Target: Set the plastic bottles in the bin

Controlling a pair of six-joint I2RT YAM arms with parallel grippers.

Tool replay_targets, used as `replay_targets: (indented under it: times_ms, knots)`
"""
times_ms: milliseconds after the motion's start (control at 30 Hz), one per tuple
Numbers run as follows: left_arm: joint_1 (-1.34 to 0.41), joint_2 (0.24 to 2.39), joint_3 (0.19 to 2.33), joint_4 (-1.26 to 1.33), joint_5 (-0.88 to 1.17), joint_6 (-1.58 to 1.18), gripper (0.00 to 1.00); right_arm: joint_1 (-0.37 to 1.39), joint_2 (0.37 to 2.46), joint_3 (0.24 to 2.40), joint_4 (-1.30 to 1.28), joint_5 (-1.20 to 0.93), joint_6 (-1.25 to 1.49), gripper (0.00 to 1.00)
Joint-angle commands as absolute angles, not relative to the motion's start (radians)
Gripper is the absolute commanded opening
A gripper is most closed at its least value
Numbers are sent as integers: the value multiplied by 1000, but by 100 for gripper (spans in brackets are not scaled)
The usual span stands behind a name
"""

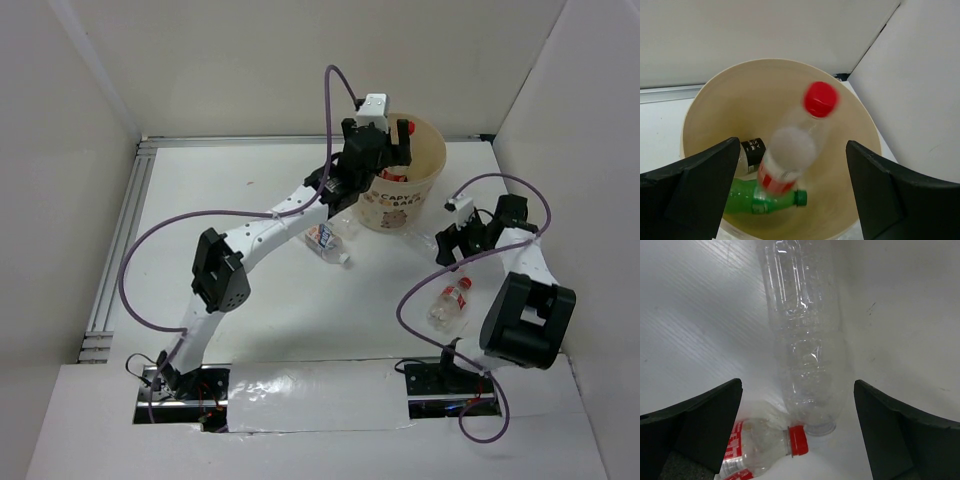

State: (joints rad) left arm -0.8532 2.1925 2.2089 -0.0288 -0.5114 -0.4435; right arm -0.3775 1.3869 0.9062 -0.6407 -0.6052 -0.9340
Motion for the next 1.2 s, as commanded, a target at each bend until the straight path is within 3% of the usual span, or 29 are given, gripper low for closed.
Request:
replay_targets:
  times_ms: [0, 100, 233, 267, 300, 367, 400, 567, 767, 867, 1033, 1067, 1167]
  knots:
    - [-847, 2122, 2246, 12, -471, -422, 100, -359, 1460, 900, -543, -612, -911, 99]
    - [-847, 1993, 2165, 3, -491, -411, 100, -324, 1543, 923, -552, -603, -965, 99]
    - [-857, 1720, 1750, -60, -546, -512, 100, -285, 1630, 933, -563, -583, -1017, 93]
    - [-857, 1668, 1665, -87, -557, -555, 100, -285, 1644, 933, -563, -568, -1017, 89]
    - [-857, 1619, 1584, -100, -575, -599, 100, -285, 1654, 945, -563, -568, -1017, 77]
    - [-857, 1507, 1382, -139, -587, -745, 100, -285, 1663, 959, -592, -568, -1037, 64]
    - [-857, 1482, 1326, -182, -588, -794, 100, -285, 1642, 959, -636, -568, -1048, 51]
    - [-835, 1450, 1135, -256, -517, -1075, 100, -377, 1470, 1046, -912, -708, -1302, 36]
    - [-756, 1627, 1176, -268, -395, -1170, 100, -400, 1293, 1292, -1311, -876, -1596, 35]
    - [-732, 1689, 1230, -268, -374, -1170, 100, -376, 1273, 1438, -1312, -975, -1510, 32]
    - [-707, 1712, 1241, -256, -353, -1170, 100, -298, 1273, 1539, -951, -1048, -1049, 31]
    - [-697, 1712, 1241, -256, -344, -1170, 100, -272, 1273, 1529, -772, -1002, -905, 35]
    - [-696, 1753, 1241, -245, -334, -1170, 100, -140, 1352, 1555, -655, -876, -848, 43]
